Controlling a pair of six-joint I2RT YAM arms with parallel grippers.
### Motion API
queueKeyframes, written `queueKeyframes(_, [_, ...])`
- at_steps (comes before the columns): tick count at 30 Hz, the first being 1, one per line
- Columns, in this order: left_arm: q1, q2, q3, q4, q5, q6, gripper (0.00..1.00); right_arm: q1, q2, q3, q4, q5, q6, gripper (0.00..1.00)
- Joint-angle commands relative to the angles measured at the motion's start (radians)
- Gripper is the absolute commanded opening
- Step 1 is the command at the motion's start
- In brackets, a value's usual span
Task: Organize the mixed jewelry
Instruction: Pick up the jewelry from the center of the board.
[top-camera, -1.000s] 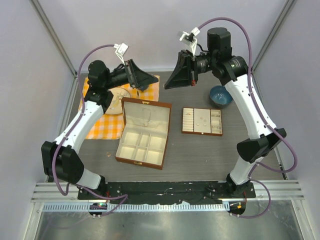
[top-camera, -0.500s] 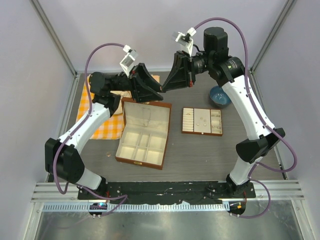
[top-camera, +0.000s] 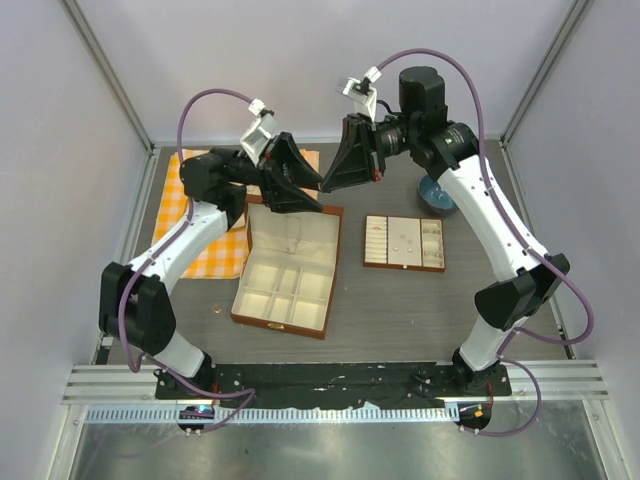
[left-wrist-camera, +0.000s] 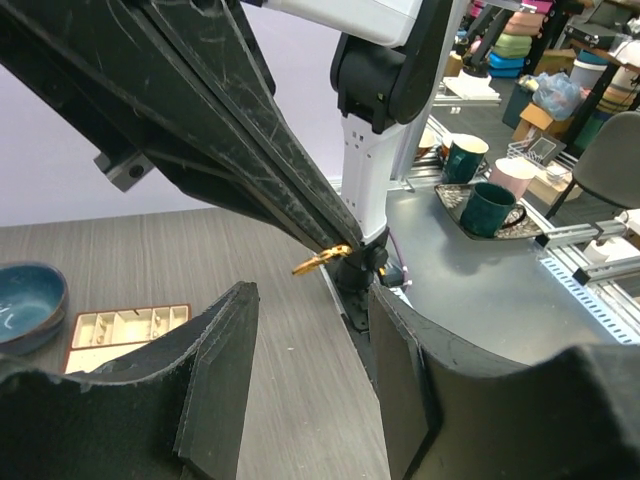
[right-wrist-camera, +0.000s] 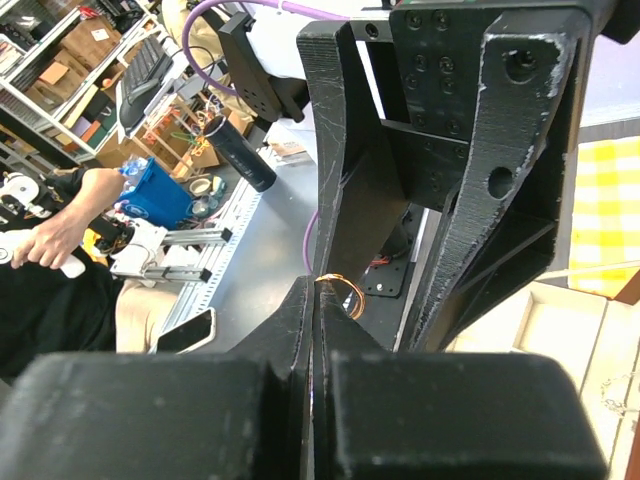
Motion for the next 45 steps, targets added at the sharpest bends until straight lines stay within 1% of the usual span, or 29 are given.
queueKeyframes(1, [0.002, 0.012, 0.054, 0.215, 0.014, -0.039, 0.52, 0.018, -0.065, -0.006, 0.072, -0.032, 0.037, 0.01])
queueKeyframes(8, [0.008, 0.023, 0.066, 0.241, -0.001, -0.028, 0.51, 0.027, -0.07, -0.019, 0.076, -0.033, 0.037, 0.01])
queueKeyframes(18, [0.013, 0.003, 0.073, 0.313, -0.009, -0.093, 0.49, 0.028, -0.079, -0.053, 0.093, -0.03, 0.043, 0.01])
queueKeyframes(37, [0.002, -0.062, 0.068, 0.32, -0.046, -0.169, 0.46, 0.027, -0.05, -0.047, 0.118, -0.016, 0.061, 0.01])
queueKeyframes(40, [-0.001, -0.062, 0.065, 0.32, -0.049, -0.17, 0.45, 0.025, -0.047, -0.038, 0.118, -0.016, 0.066, 0.01])
queueKeyframes(45, [-0.008, -0.054, 0.05, 0.318, -0.047, -0.16, 0.4, 0.027, -0.05, -0.035, 0.119, -0.013, 0.07, 0.01])
